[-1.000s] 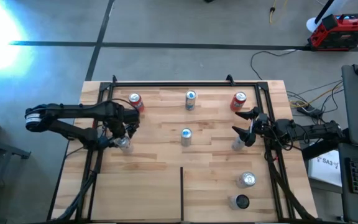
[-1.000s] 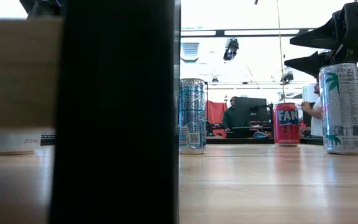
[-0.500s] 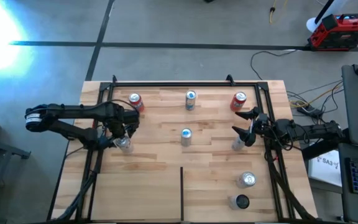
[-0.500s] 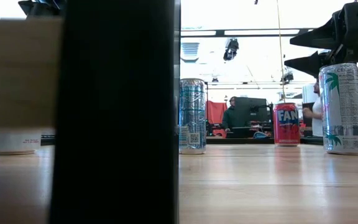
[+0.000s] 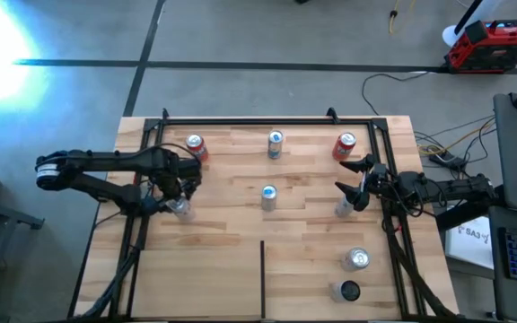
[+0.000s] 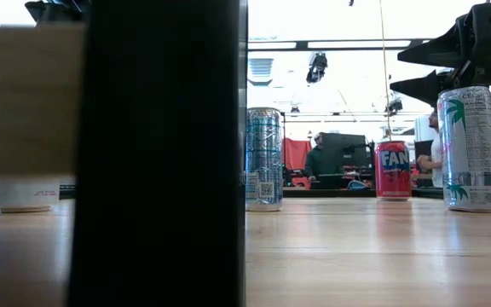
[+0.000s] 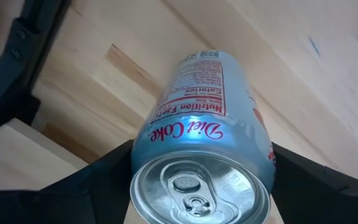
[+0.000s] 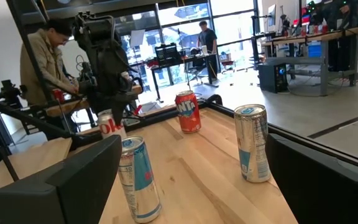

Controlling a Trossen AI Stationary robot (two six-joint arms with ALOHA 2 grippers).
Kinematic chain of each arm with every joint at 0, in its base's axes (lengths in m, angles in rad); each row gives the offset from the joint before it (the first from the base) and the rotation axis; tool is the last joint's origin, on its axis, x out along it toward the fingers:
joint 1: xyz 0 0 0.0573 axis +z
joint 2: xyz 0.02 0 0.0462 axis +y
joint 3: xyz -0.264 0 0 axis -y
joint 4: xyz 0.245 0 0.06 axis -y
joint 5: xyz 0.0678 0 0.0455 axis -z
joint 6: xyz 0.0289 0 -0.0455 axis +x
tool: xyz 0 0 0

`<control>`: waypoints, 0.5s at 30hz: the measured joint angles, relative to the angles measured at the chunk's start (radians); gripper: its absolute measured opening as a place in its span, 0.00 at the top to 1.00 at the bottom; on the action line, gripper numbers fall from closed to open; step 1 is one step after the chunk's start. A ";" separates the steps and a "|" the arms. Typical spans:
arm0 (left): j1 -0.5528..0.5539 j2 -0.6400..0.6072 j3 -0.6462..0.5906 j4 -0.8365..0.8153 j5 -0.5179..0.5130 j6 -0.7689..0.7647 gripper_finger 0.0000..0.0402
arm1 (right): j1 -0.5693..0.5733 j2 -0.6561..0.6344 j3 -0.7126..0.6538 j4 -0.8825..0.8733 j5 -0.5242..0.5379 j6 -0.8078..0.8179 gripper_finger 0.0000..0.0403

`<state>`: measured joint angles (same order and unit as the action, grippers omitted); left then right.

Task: Place canned beverage on shelf
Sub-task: Put the left red silver soda can on the shelf

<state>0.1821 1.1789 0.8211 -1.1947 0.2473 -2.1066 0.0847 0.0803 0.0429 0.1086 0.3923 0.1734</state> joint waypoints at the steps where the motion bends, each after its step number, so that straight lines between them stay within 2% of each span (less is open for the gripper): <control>1: -0.001 -0.001 0.001 0.007 0.006 0.004 0.27 | 0.000 0.000 0.000 0.000 0.000 0.001 0.05; 15: -0.061 0.004 0.178 -0.098 0.007 -0.008 0.27 | 0.000 0.000 0.000 0.000 0.000 0.002 0.05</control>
<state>0.1214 1.1831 0.9991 -1.2929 0.2540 -2.1150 0.0847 0.0801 0.0429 0.1089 0.3923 0.1753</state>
